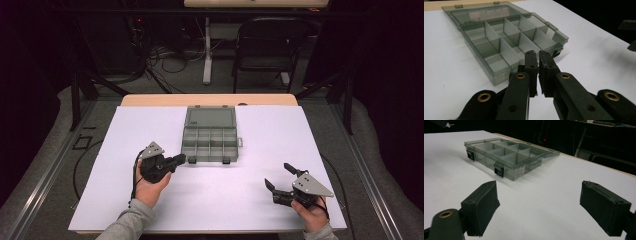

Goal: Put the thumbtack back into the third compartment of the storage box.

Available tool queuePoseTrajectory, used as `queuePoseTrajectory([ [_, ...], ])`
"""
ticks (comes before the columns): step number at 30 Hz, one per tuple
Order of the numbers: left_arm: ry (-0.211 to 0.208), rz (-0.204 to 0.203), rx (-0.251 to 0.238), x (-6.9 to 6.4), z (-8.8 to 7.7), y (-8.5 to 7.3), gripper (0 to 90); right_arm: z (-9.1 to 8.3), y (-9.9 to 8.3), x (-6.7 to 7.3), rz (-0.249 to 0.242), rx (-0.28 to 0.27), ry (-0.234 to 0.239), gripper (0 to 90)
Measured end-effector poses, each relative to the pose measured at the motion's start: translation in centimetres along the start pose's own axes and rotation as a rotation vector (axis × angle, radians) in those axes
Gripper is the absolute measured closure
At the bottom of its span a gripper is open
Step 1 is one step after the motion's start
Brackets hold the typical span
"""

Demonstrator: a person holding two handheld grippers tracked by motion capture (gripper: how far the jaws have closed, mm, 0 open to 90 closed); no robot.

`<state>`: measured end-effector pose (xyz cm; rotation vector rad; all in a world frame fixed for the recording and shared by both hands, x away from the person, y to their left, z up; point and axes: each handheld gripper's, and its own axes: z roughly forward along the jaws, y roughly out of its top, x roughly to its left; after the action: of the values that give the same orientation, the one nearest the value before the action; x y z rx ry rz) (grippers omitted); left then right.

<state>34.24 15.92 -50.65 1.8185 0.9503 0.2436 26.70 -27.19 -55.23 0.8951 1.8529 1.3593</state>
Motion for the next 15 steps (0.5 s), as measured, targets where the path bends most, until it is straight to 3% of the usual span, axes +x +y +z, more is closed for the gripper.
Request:
queuePoseTrajectory([
  [5,-0.007,-0.005,0.006,0.0,1.5,1.9,85.6,0.1,0.0,0.0,-0.002,0.0,0.003,14.3],
  [15,-0.025,0.045,0.032,-0.6,5.5,6.2,85.6,-0.1,0.0,0.0,-0.008,-0.003,0.002,14.3],
])
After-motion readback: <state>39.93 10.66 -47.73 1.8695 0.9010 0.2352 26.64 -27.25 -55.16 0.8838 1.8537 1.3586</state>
